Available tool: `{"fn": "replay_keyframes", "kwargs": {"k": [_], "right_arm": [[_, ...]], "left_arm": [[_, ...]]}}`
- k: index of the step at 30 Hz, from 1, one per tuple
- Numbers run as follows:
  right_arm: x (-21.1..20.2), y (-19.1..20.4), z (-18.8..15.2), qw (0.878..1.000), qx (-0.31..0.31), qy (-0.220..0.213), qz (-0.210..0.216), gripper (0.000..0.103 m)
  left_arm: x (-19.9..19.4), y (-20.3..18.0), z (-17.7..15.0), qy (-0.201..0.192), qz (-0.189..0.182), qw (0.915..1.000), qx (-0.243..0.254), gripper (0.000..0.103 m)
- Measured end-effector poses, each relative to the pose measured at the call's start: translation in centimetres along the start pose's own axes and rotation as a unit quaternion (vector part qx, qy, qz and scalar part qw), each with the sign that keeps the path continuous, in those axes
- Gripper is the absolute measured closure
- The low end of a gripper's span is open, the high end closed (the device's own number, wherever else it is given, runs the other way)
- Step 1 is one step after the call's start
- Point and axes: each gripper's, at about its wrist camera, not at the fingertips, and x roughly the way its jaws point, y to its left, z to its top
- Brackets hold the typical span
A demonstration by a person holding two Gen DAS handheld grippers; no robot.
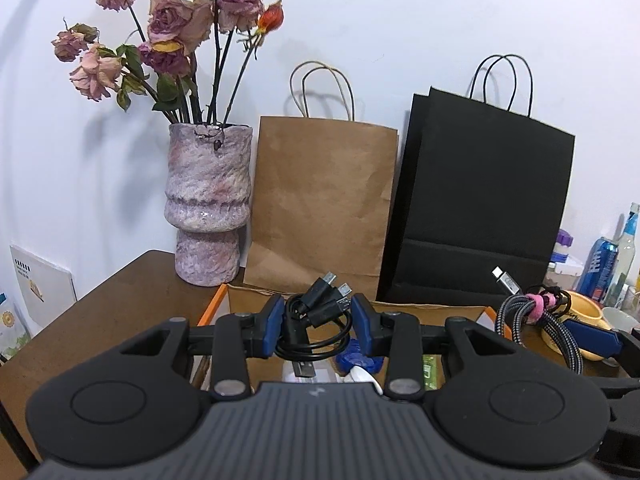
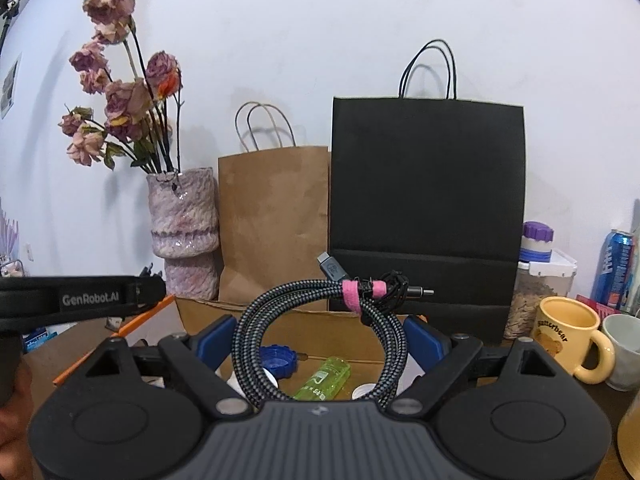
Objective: Organize rigid objects
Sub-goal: 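Carry the braided cable and short black cable over the cardboard box, then open both grippers to drop both cables into the box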
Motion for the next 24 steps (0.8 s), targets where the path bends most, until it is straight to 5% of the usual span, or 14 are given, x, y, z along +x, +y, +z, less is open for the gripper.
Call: {"fn": "replay_keyframes", "kwargs": {"k": [20, 23, 24], "right_arm": [[5.3, -0.9, -1.5, 0.999, -0.009, 0.052, -0.001, 0.013], [5.4, -1.2, -1.6, 0.998, -0.001, 0.058, -0.002, 0.013], [5.6, -1.3, -1.7, 0.998, 0.002, 0.062, -0.001, 0.013]], "left_arm": [[4.9, 0.1, -1.0, 0.032, 0.014, 0.9989, 0.032, 0.065], [5.2, 0.2, -1.1, 0.039, 0.019, 0.9985, 0.033, 0.064], [5.2, 0.2, -1.1, 0.039, 0.022, 0.9984, 0.034, 0.056]]}}
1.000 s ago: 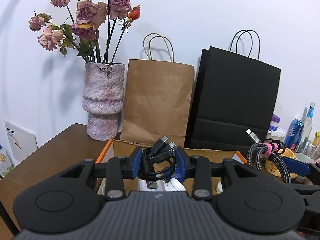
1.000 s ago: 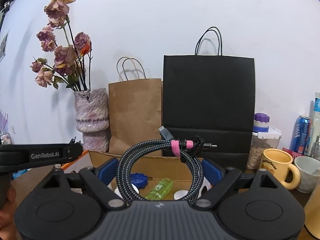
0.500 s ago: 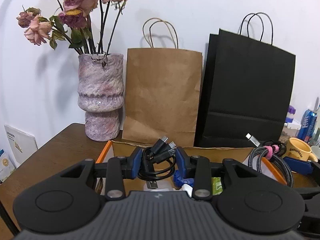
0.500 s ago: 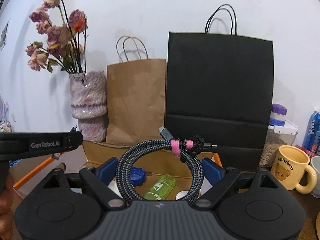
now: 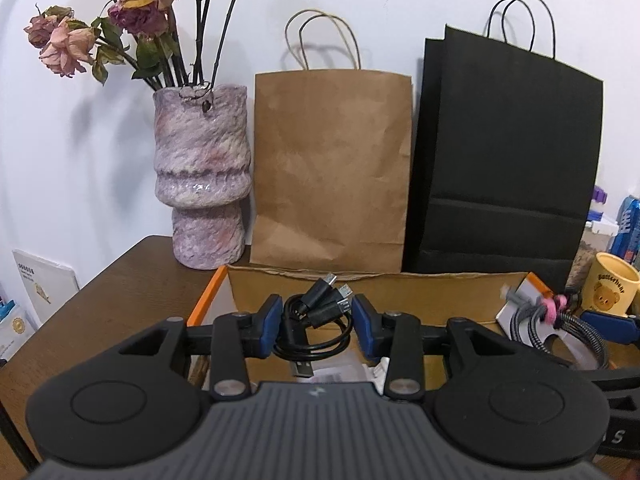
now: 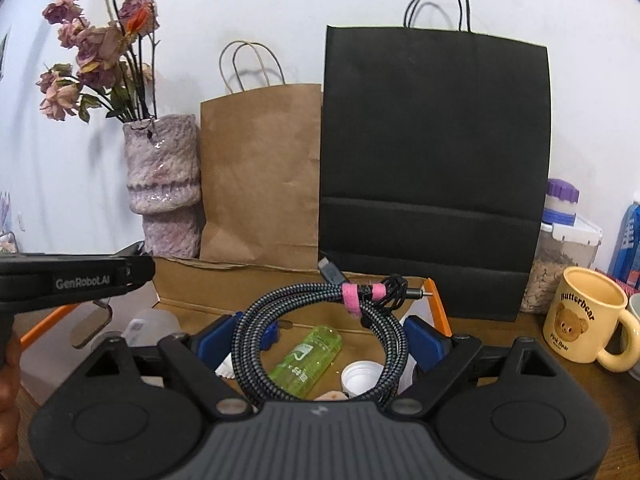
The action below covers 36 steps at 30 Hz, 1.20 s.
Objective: Organize rigid objects
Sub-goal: 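Open both grippers to drop both cables into the box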
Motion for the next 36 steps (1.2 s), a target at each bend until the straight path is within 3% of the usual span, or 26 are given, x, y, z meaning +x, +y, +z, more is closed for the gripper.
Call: {"fn": "replay_keyframes", "kwargs": {"k": [1, 3, 4, 6, 20, 36], "right_arm": [[0.1, -0.2, 0.0, 1.000, 0.003, 0.003, 0.002, 0.012], [0.2, -0.4, -0.1, 1.000, 0.010, 0.002, 0.004, 0.007], [0.1, -0.5, -0.1, 1.000, 0.014, 0.000, 0.002, 0.000], [-0.2, -0.5, -0.1, 1.000, 0.013, -0.005, 0.001, 0.000], [-0.6, -0.6, 0.2, 1.000, 0.013, -0.008, -0.010, 0.000], [-4.9, -1.0, 0.6, 0.999, 0.026, -0.007, -0.023, 0.000]], "left_arm": [[0.1, 0.1, 0.0, 0.000, 0.000, 1.0000, 0.001, 0.038], [-0.1, 0.4, 0.1, -0.004, 0.007, 1.0000, -0.002, 0.013], [-0.2, 0.5, 0.1, -0.009, 0.011, 0.9999, -0.002, 0.006], [-0.4, 0.7, 0.3, -0.015, 0.012, 0.9998, -0.004, 0.000], [-0.4, 1.5, 0.7, -0.013, 0.026, 0.9995, -0.016, 0.000], [-5.4, 2.4, 1.1, -0.033, 0.022, 0.9992, -0.004, 0.000]]}}
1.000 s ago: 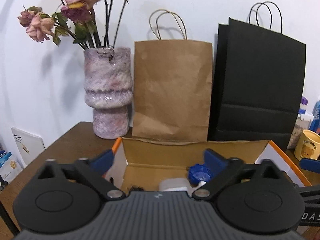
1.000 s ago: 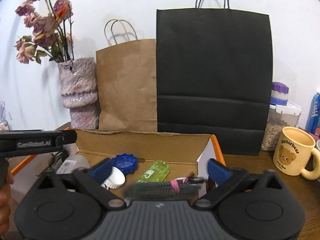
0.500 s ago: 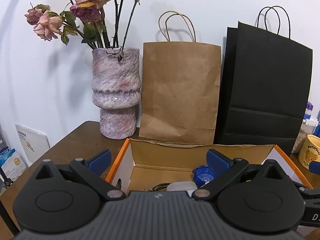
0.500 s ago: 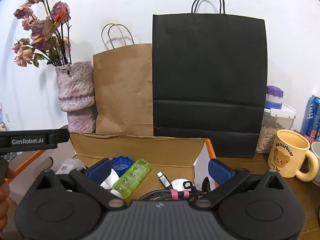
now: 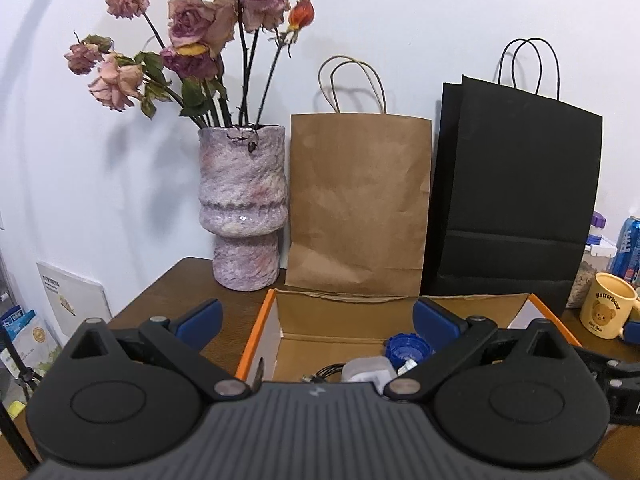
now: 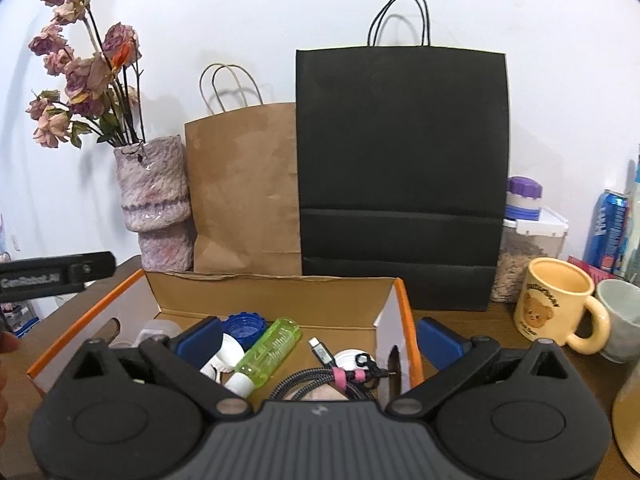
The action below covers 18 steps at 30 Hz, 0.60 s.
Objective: Organize rigid objects
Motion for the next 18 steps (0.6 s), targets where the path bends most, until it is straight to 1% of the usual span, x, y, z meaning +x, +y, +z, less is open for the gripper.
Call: {"fn": "replay_keyframes", "kwargs": {"k": [3, 8, 18], "right_arm": [[-1.1, -0.1, -0.3, 1.000, 0.000, -0.001, -0.010, 0.000], [-3.5, -0.1, -0.7, 1.000, 0.001, -0.006, -0.012, 0.000], [-9.1, 0.9, -1.8, 1.000, -0.004, -0.014, -0.015, 0.000]], "left_arm": [[-1.4, 0.4, -0.1, -0.004, 0.002, 1.0000, 0.003, 0.000], [-4.0, 1.0, -0.4, -0.011, 0.001, 0.9999, 0.002, 0.000], [-9.6, 1.5, -1.4, -0.017, -0.013, 0.9997, 0.007, 0.000]]}}
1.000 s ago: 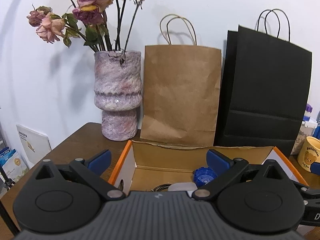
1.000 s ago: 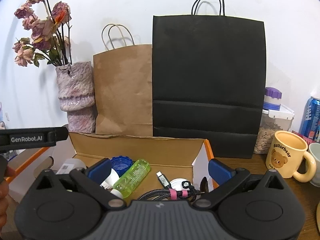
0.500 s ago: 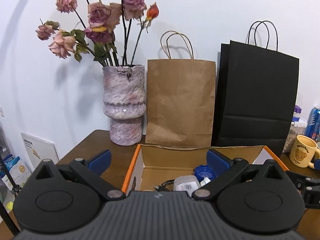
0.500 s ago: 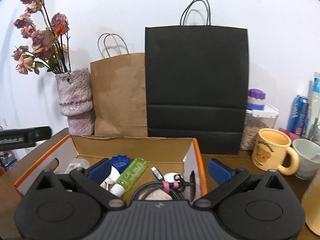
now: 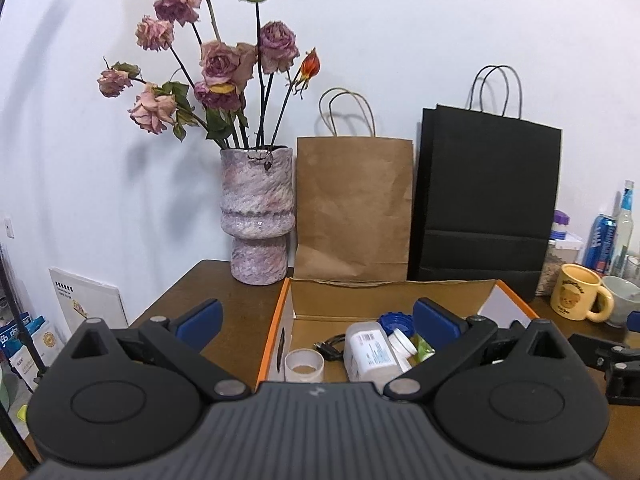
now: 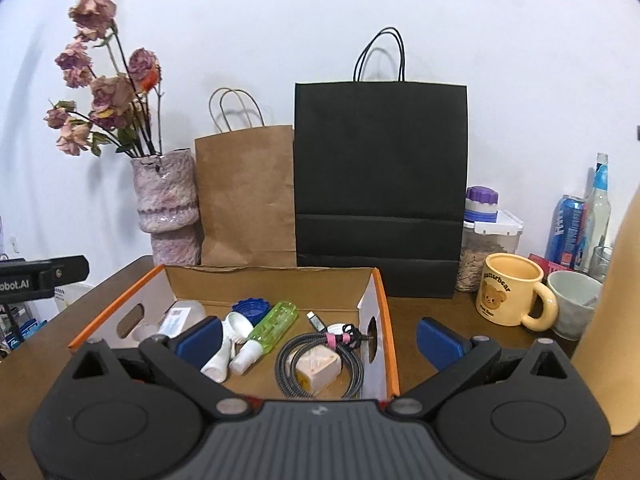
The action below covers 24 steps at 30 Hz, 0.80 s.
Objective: Organize rigid objects
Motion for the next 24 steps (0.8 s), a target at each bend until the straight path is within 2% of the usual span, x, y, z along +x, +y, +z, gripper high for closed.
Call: {"fn": "replay_keyframes", "kwargs": {"k": [7, 24], "right_arm": [[-4.4, 0.9, -1.1, 1.000, -0.001, -0.012, 0.000, 0.000], [-13.9, 2.1, -7.2, 1.000, -0.003, 0.012, 0.007, 0.000]], "left_arm": [[-3.8, 0.1, -0.7, 0.003, -0.030, 0.9995, 0.007, 0.000], [-13.1, 1.9, -6.2, 0.031, -0.043, 0.9986, 0.012, 0.000]]}}
